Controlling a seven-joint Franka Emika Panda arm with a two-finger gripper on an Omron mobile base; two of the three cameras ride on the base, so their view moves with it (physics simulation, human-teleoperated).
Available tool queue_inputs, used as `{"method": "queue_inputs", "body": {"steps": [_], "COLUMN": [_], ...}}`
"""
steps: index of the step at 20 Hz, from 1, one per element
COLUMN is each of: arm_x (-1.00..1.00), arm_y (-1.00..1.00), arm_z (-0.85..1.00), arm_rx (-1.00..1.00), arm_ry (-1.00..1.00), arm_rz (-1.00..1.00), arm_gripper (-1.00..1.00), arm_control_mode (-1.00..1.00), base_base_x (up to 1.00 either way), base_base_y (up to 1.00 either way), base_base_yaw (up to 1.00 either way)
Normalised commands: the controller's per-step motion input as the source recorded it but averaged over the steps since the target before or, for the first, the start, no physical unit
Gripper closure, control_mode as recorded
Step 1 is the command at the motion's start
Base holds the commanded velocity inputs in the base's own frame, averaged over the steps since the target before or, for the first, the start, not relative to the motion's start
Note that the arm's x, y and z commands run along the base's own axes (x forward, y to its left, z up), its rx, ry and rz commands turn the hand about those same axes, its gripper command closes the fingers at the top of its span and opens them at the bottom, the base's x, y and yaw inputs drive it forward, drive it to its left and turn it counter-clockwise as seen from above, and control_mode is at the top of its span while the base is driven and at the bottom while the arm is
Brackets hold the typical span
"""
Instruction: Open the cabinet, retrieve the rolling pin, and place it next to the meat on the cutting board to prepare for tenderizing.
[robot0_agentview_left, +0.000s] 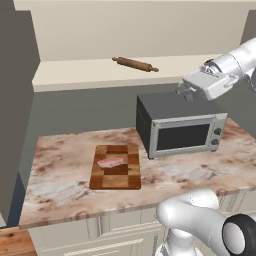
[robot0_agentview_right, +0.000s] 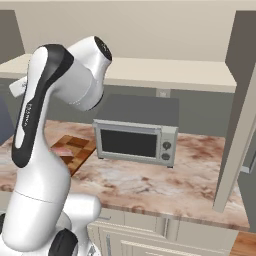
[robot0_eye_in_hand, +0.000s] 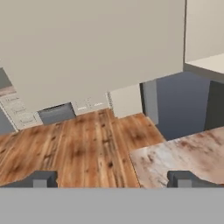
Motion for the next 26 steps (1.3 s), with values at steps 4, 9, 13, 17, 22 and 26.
{"method": "queue_inputs", "body": {"steps": [4,9,13,17,22,26], "arm_x": [0.65,0.47,0.33,0.28,0.21,0.22], "arm_y": [-0.39,-0.43,-0.32,-0.22,-0.03,0.00], "arm_z": [0.08,0.20,0.27,0.15,-0.01,-0.15], "arm_rx": [0.03,0.00,0.00,0.00,-0.01,-0.03], "arm_ry": [-0.10,-0.10,-0.06,-0.03,0.01,0.01], "arm_rz": [-0.06,-0.09,-0.15,-0.21,-0.22,-0.06], "arm_gripper": [-1.00,-1.00,-1.00,-1.00,-1.00,-1.00], "arm_control_mode": [-1.00,-1.00,-1.00,-1.00,-1.00,-1.00], "base_base_x": [0.00,0.00,0.00,0.00,0.00,0.00], "base_base_y": [0.00,0.00,0.00,0.00,0.00,0.00], "base_base_yaw": [0.00,0.00,0.00,0.00,0.00,0.00]}}
